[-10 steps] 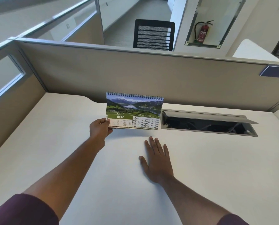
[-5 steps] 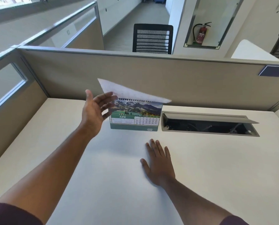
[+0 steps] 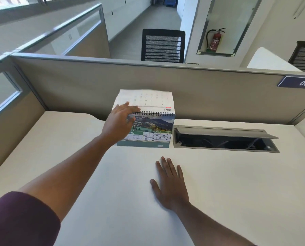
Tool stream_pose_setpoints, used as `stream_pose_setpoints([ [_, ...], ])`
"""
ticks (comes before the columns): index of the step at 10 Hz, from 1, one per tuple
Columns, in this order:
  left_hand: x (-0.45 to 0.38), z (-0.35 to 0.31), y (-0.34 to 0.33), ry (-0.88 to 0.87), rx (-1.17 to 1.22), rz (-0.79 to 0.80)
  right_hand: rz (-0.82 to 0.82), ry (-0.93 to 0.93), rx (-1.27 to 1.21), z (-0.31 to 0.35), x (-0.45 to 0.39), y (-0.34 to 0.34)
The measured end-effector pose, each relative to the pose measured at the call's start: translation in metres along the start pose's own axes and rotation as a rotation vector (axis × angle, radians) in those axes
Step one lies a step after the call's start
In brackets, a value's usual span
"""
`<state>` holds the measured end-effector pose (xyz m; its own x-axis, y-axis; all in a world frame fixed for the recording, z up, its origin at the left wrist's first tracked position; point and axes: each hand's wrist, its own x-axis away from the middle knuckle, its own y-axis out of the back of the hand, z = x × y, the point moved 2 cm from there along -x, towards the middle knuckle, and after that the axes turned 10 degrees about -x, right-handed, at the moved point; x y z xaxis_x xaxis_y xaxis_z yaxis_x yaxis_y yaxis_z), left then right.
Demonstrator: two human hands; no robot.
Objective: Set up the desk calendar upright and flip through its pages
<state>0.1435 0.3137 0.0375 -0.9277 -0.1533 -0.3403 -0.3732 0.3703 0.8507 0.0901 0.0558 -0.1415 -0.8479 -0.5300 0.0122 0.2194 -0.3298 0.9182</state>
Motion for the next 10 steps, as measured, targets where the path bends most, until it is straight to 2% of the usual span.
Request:
stream_pose_setpoints([
  [1, -0.003, -0.004, -0.004, -0.023, -0.094, -0.014, -0.001, 0.002, 0.001, 0.0, 0.0, 0.0],
  [3, -0.013, -0.009, -0.003, 0.042, -0.091, -0.141, -0.001, 0.0, 0.005, 0.0, 0.0, 0.0],
  [4, -0.015, -0.007, -0.003, 0.065, -0.085, -0.149, 0.001, -0.002, 0.006, 0.0, -0.001, 0.0],
  [8, -0.021, -0.006, -0.003, 0.092, -0.065, -0.086, -0.007, 0.002, 0.004, 0.0, -0.001, -0.002],
  [10, -0.014, -0.007, -0.002, -0.01, -0.19, -0.055, -0.027, 0.018, -0.008, 0.001, 0.0, -0.003],
])
